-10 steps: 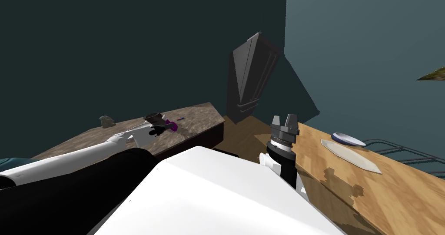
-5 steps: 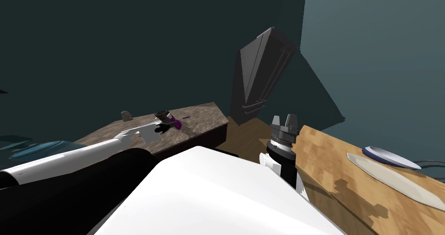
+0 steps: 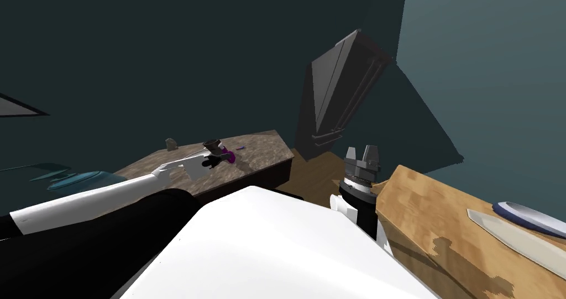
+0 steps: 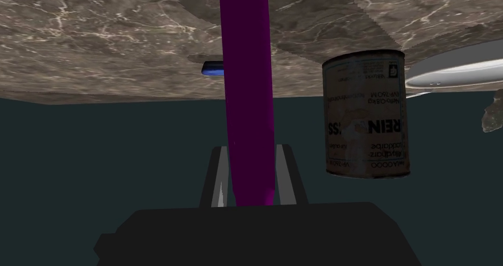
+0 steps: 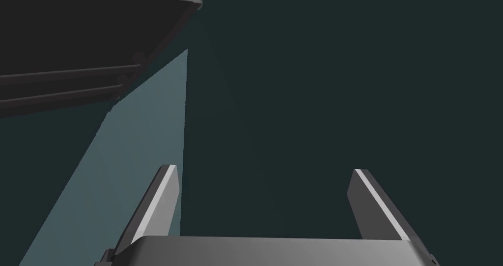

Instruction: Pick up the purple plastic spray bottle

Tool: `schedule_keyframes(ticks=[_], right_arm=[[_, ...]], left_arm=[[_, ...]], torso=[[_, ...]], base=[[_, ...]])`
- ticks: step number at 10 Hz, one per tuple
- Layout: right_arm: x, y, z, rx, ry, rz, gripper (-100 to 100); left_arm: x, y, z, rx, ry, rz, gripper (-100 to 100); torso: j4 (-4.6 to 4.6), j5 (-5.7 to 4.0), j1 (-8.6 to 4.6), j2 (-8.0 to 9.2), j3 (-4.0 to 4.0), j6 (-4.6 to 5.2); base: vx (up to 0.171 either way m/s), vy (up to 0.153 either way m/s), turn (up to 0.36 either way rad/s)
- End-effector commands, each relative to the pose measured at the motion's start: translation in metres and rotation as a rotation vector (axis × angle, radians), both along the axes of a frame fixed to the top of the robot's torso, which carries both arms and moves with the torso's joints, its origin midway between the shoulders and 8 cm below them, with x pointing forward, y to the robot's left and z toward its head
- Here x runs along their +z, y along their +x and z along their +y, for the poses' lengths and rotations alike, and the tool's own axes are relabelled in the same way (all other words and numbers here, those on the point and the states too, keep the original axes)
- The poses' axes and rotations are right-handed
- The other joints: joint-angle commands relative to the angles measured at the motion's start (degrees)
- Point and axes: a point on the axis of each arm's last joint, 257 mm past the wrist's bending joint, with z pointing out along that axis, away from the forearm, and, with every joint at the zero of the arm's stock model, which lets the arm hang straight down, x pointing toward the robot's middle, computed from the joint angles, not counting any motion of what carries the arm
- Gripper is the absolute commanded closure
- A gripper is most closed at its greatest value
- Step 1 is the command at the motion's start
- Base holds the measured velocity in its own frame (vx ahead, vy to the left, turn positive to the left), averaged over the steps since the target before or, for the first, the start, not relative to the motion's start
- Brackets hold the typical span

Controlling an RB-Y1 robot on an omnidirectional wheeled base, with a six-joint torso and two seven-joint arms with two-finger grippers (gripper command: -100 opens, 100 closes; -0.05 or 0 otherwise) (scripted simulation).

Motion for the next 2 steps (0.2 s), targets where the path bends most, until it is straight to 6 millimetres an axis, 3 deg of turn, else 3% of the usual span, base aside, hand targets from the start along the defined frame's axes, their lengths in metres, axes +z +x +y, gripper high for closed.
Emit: schedule_keyframes(ticks=[1, 2], right_arm=[[0.0, 0.0, 0.0, 0.0, 0.0, 0.0, 0], [0.0, 0.0, 0.0, 0.0, 0.0, 0.0, 0]], left_arm=[[0.0, 0.0, 0.0, 0.0, 0.0, 0.0, 100], [0.0005, 0.0006, -0.0016, -0.002, -0.001, 0.0, 0]], torso=[[0.0, 0.0, 0.0, 0.0, 0.0, 0.0], [0.0, -0.02, -0.03, 0.03, 0.01, -0.04]], base=[[0.004, 0.007, -0.018], [0.0, 0.0, 0.0]])
